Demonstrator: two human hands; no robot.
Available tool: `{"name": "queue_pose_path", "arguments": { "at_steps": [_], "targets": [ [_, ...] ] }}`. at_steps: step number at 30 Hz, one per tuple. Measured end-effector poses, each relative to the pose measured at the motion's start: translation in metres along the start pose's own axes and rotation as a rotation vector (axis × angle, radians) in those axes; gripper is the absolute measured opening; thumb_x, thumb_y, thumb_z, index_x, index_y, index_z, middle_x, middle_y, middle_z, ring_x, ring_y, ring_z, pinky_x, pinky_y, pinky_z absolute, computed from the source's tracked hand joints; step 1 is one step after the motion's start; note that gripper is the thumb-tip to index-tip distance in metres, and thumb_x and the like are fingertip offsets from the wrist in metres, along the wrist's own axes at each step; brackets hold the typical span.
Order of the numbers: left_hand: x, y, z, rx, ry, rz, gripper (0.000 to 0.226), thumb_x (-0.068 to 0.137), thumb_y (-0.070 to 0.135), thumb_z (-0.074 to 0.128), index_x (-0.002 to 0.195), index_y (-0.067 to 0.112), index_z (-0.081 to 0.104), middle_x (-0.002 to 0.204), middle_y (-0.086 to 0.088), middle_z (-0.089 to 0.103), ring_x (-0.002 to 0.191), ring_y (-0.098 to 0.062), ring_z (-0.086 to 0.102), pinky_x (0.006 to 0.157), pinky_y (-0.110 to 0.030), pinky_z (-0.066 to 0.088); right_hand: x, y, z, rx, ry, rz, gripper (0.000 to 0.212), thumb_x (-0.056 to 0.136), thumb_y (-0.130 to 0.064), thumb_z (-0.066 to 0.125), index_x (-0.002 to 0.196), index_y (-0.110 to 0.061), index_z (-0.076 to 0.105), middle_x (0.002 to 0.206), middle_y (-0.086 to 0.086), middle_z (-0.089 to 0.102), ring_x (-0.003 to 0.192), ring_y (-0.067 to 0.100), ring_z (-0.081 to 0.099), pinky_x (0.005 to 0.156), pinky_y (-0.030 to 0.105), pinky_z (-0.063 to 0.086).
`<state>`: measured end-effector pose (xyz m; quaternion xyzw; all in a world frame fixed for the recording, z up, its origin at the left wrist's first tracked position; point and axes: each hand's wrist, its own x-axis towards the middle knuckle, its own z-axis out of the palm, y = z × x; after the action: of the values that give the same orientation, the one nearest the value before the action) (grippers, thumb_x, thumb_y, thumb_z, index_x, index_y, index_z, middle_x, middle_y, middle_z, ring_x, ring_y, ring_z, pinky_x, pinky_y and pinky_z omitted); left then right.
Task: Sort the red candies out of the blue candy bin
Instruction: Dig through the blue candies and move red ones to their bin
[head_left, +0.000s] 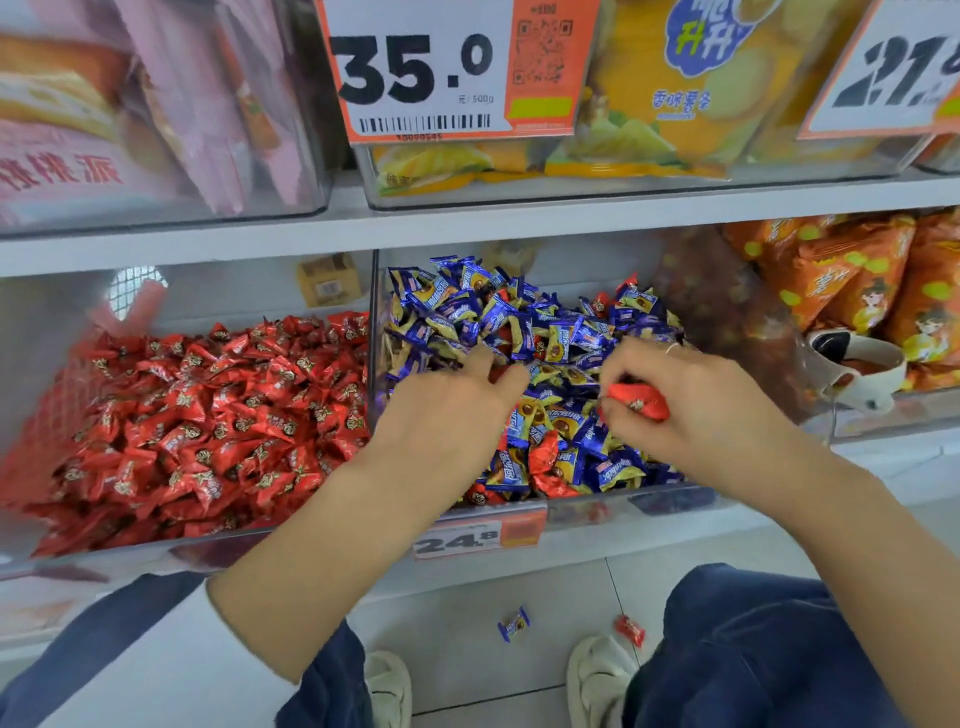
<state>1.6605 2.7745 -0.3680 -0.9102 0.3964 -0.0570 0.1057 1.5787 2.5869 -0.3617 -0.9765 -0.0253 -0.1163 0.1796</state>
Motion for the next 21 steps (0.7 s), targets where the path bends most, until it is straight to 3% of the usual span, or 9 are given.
{"name": "queue_pose_path", "arguments": {
  "at_steps": [3, 6, 8, 10, 13, 15, 18, 21],
  "targets": [
    [-0.006, 0.000, 0.009, 0.006, 0.071, 0.029, 0.026, 0.098, 0.029, 0.039, 0.123, 0.023, 0.040, 0.124, -0.012, 0.048, 0.062, -0.025, 0.059, 0.041, -0.027, 0.022, -0.009, -0.013, 0.009, 0.026, -0.081, -0.129, 0.017, 0.080, -0.047, 0.049, 0.088, -0.032, 0.046, 0.084, -0.010, 0.059, 0.071, 0.015, 0.059, 0.060, 0.037, 0.050],
    [-0.007, -0.005, 0.015, -0.074, 0.176, 0.068, 0.041, 0.092, 0.046, 0.032, 0.099, 0.019, 0.061, 0.088, -0.009, 0.062, 0.038, -0.023, 0.052, 0.039, -0.017, 0.013, -0.010, -0.014, 0.018, -0.010, -0.086, -0.205, 0.024, 0.080, -0.051, 0.054, 0.095, -0.035, 0.044, 0.090, -0.009, 0.059, 0.071, 0.020, 0.063, 0.053, 0.036, 0.051],
    [-0.007, -0.004, 0.017, -0.123, 0.181, 0.095, 0.051, 0.090, 0.053, 0.025, 0.104, 0.020, 0.061, 0.089, -0.006, 0.061, 0.047, -0.025, 0.058, 0.039, -0.021, 0.023, -0.010, -0.013, 0.021, -0.052, -0.075, -0.246, 0.032, 0.081, -0.047, 0.058, 0.110, -0.038, 0.049, 0.094, -0.009, 0.061, 0.072, 0.019, 0.065, 0.050, 0.030, 0.048],
    [-0.008, -0.004, 0.016, -0.162, 0.144, 0.085, 0.055, 0.089, 0.060, 0.023, 0.121, 0.026, 0.050, 0.109, 0.000, 0.056, 0.074, -0.024, 0.065, 0.049, -0.028, 0.037, -0.010, -0.012, 0.023, -0.116, -0.073, -0.278, 0.039, 0.080, -0.044, 0.058, 0.118, -0.038, 0.054, 0.093, -0.009, 0.061, 0.068, 0.016, 0.064, 0.046, 0.024, 0.041],
    [-0.012, -0.007, 0.010, -0.267, 0.097, 0.150, 0.051, 0.089, 0.061, 0.035, 0.131, 0.032, 0.039, 0.123, 0.007, 0.048, 0.096, -0.021, 0.061, 0.065, -0.032, 0.045, -0.008, -0.009, 0.029, -0.133, -0.087, -0.306, 0.026, 0.078, -0.040, 0.061, 0.103, -0.033, 0.063, 0.090, -0.007, 0.062, 0.062, 0.017, 0.064, 0.042, 0.024, 0.042],
    [-0.014, -0.007, 0.009, -0.252, 0.111, 0.162, 0.044, 0.092, 0.055, 0.039, 0.131, 0.033, 0.037, 0.122, 0.008, 0.048, 0.097, -0.021, 0.061, 0.065, -0.030, 0.043, -0.007, -0.006, 0.032, -0.126, -0.080, -0.297, 0.021, 0.078, -0.040, 0.060, 0.096, -0.030, 0.065, 0.088, -0.006, 0.061, 0.062, 0.017, 0.063, 0.045, 0.024, 0.043],
    [-0.016, -0.011, 0.014, -0.258, 0.196, 0.133, 0.034, 0.096, 0.047, 0.039, 0.126, 0.033, 0.038, 0.111, 0.008, 0.053, 0.082, -0.020, 0.063, 0.055, -0.027, 0.036, -0.004, 0.002, 0.030, -0.089, -0.053, -0.220, 0.019, 0.082, -0.039, 0.058, 0.095, -0.027, 0.065, 0.091, -0.004, 0.061, 0.068, 0.023, 0.064, 0.050, 0.032, 0.052],
    [-0.020, -0.021, 0.005, -0.451, 0.255, 0.102, 0.027, 0.093, 0.046, 0.044, 0.119, 0.036, 0.041, 0.107, 0.011, 0.056, 0.074, -0.014, 0.062, 0.055, -0.027, 0.042, 0.003, 0.006, 0.025, 0.025, 0.010, -0.065, 0.016, 0.085, -0.038, 0.065, 0.095, -0.026, 0.068, 0.086, -0.016, 0.055, 0.073, 0.013, 0.060, 0.062, 0.031, 0.050]
  ]
}}
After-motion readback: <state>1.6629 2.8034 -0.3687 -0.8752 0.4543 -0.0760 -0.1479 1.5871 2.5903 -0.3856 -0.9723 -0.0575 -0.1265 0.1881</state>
